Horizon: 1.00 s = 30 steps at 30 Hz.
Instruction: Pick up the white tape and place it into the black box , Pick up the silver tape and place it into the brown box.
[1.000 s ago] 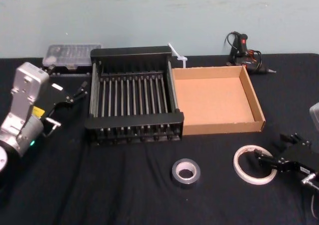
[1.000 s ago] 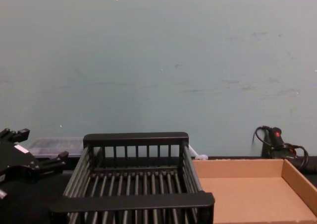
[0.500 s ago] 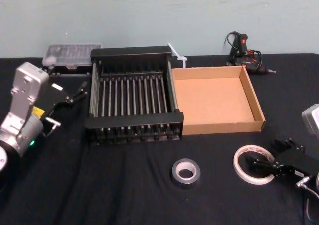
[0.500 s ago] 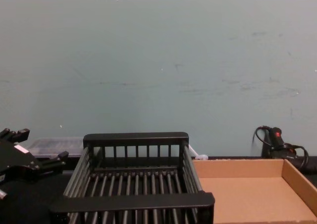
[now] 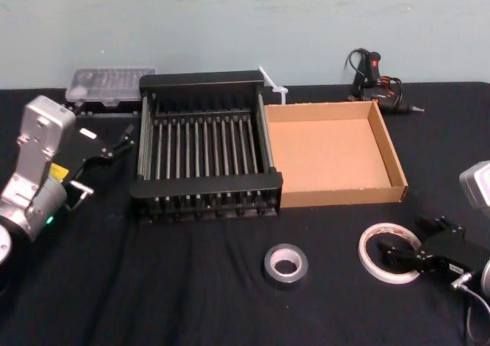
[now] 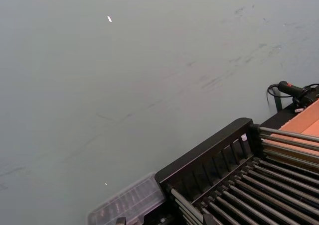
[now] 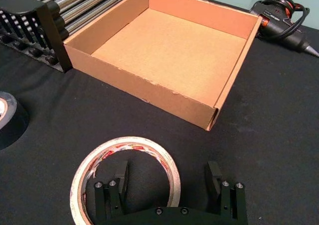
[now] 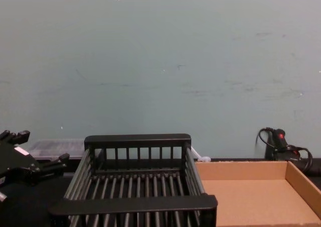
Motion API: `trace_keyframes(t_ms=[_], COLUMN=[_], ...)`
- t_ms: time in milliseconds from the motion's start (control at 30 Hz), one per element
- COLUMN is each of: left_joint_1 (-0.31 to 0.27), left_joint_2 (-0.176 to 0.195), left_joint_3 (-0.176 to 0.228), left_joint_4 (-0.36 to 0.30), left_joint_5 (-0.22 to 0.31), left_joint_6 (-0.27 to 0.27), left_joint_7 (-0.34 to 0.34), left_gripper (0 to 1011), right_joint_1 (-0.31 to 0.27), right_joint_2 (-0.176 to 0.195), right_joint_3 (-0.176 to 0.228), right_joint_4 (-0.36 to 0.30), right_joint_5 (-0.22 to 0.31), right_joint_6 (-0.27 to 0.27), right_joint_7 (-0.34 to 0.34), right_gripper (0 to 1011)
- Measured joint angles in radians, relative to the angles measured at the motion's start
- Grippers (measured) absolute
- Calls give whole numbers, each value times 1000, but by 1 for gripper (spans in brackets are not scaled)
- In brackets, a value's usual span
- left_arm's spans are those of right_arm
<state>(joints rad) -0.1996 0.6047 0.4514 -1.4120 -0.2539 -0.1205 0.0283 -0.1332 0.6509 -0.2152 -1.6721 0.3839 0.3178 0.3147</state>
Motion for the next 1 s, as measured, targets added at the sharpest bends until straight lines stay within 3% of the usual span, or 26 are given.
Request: trace_keyframes(t_ms=[867, 1000], left_joint_1=[0, 0], left_joint_2=[0, 0], left_joint_3=[0, 0], left_joint_4=[0, 0], left_joint_5=[0, 0], left_joint_6=[0, 0], left_joint_7=[0, 0], left_gripper=[1001, 1001], right_joint_1=[1, 1], right_joint_2=[-12, -11], right_joint_3=[11, 11], right_joint_4=[3, 3], right_joint_5=[-16, -15], right_joint_6=[8, 8], right_joint_7=[13, 13], right_gripper=[1003, 954])
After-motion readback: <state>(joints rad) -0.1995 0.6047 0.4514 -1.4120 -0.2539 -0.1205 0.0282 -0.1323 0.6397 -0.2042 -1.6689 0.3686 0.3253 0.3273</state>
